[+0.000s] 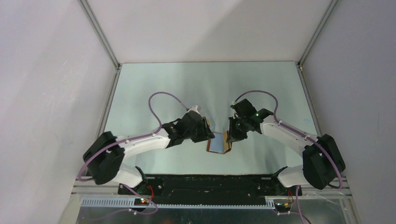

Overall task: Put the credit cards into the card holder
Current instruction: Insert the credit card into the card holder.

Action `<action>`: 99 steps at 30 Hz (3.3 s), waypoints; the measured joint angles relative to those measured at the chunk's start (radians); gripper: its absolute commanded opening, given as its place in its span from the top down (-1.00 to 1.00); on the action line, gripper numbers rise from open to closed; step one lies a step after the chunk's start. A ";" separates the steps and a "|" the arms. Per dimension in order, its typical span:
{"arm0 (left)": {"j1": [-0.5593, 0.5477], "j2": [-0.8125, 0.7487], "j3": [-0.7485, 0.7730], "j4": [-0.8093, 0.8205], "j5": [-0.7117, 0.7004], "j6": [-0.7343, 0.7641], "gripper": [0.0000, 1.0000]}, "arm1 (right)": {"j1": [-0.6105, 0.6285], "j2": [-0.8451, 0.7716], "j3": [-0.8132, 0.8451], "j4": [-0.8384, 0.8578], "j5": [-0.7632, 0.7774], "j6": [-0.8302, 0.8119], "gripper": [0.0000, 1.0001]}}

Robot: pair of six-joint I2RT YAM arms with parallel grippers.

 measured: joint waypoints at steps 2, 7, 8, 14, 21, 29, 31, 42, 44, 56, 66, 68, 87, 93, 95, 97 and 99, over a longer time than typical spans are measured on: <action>-0.006 0.058 0.038 0.002 0.006 0.012 0.12 | -0.016 0.000 -0.005 -0.004 0.005 -0.005 1.00; -0.017 0.187 0.106 -0.002 0.033 0.031 0.24 | -0.048 0.000 -0.020 -0.017 0.008 -0.021 1.00; -0.019 0.207 0.116 -0.003 0.036 0.033 0.26 | -0.052 0.000 -0.024 -0.017 0.007 -0.023 1.00; -0.023 0.266 0.126 -0.030 0.031 0.032 0.32 | -0.110 0.000 -0.077 -0.002 -0.048 -0.050 1.00; -0.023 0.298 0.126 -0.060 0.027 0.023 0.42 | -0.203 0.031 -0.116 0.045 -0.190 -0.121 1.00; -0.021 0.338 0.163 -0.066 0.030 0.007 0.53 | -0.249 0.108 -0.119 0.098 -0.337 -0.199 1.00; -0.021 0.344 0.166 -0.065 0.031 0.007 0.60 | -0.269 0.127 -0.119 0.100 -0.360 -0.215 1.00; 0.004 0.355 0.173 -0.080 0.048 -0.003 0.89 | -0.330 0.181 -0.117 0.077 -0.383 -0.264 1.00; 0.005 0.361 0.180 -0.081 0.053 -0.003 0.89 | -0.330 0.183 -0.117 0.078 -0.389 -0.269 1.00; 0.024 0.394 0.217 -0.103 0.095 -0.003 0.97 | -0.338 0.232 -0.126 0.169 -0.483 -0.292 1.00; 0.051 0.425 0.248 -0.106 0.140 0.008 1.00 | -0.353 0.263 -0.147 0.229 -0.542 -0.299 1.00; 0.055 0.433 0.257 -0.107 0.143 0.011 1.00 | -0.361 0.266 -0.147 0.233 -0.545 -0.301 1.00; 0.063 0.473 0.312 -0.136 0.161 0.041 1.00 | -0.374 0.256 -0.089 0.201 -0.437 -0.320 1.00; 0.063 0.475 0.317 -0.143 0.162 0.043 1.00 | -0.375 0.256 -0.087 0.218 -0.435 -0.314 1.00; 0.063 0.475 0.317 -0.143 0.162 0.043 1.00 | -0.376 0.256 -0.088 0.237 -0.441 -0.308 1.00; 0.064 0.476 0.318 -0.143 0.163 0.043 1.00 | -0.377 0.257 -0.095 0.261 -0.446 -0.303 1.00; 0.064 0.478 0.321 -0.146 0.163 0.044 1.00 | -0.378 0.257 -0.103 0.280 -0.452 -0.299 1.00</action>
